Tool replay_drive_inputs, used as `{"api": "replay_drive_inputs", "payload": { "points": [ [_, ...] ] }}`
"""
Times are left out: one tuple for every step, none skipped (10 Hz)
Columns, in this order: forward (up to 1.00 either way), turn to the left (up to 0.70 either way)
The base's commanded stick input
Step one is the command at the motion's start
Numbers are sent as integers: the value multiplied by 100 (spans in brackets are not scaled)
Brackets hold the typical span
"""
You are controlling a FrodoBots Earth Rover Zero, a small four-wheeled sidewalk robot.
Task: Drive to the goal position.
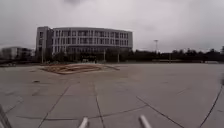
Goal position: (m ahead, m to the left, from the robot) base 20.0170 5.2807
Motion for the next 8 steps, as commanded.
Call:
{"api": "replay_drive_inputs", "payload": {
  "points": [
    [100,-30],
    [100,2],
    [100,2],
    [100,-10],
    [100,-9],
    [100,2],
    [100,-4],
    [100,-21]
  ]
}}
